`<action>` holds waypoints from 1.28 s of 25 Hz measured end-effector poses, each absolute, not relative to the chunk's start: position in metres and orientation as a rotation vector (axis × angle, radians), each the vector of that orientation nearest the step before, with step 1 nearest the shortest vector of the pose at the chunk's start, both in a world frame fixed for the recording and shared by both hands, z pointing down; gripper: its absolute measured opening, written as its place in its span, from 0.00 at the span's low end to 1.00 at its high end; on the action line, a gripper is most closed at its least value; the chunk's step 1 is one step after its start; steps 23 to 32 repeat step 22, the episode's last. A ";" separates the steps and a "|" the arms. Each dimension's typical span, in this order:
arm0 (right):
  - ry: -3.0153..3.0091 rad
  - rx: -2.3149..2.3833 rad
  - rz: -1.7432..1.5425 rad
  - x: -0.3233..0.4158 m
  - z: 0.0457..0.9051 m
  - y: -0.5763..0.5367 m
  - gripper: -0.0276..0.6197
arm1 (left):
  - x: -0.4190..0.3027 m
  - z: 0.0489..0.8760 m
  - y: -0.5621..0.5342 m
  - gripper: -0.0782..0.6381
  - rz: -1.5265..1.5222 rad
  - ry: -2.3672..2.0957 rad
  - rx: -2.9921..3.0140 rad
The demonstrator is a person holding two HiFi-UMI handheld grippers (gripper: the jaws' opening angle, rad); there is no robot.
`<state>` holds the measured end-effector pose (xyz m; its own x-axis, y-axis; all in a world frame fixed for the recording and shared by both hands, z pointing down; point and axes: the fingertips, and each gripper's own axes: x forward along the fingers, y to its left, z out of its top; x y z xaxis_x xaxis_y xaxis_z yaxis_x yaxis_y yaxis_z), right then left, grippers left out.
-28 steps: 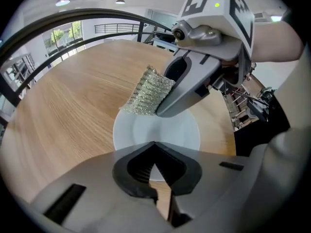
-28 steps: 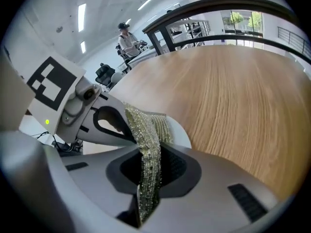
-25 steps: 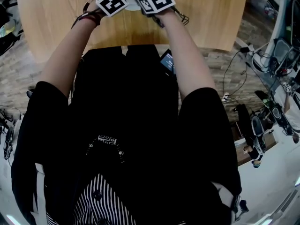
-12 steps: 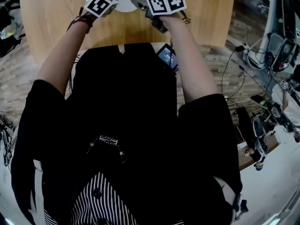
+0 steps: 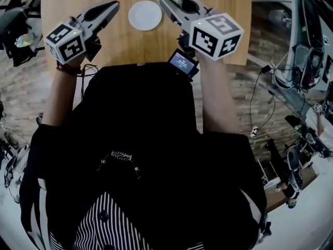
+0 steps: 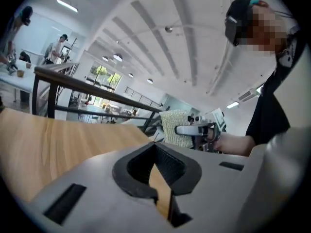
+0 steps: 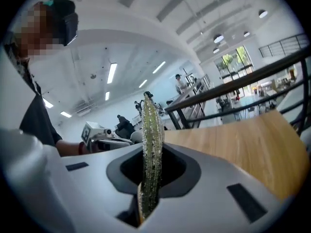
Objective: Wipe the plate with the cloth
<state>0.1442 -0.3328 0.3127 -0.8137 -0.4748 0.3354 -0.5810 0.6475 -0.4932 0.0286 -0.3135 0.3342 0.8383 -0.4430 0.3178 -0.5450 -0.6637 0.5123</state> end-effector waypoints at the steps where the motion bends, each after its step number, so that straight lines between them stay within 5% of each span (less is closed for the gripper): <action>1: -2.733 0.871 0.835 0.142 0.290 -0.332 0.11 | 0.026 0.308 -0.311 0.10 0.164 -0.744 2.425; 9: -2.921 0.804 0.532 0.089 0.179 -0.317 0.11 | 0.013 0.183 -0.308 0.10 -0.019 -0.781 2.664; 32: -2.948 0.722 0.439 0.070 0.172 -0.286 0.11 | 0.021 0.171 -0.300 0.10 -0.095 -0.830 2.696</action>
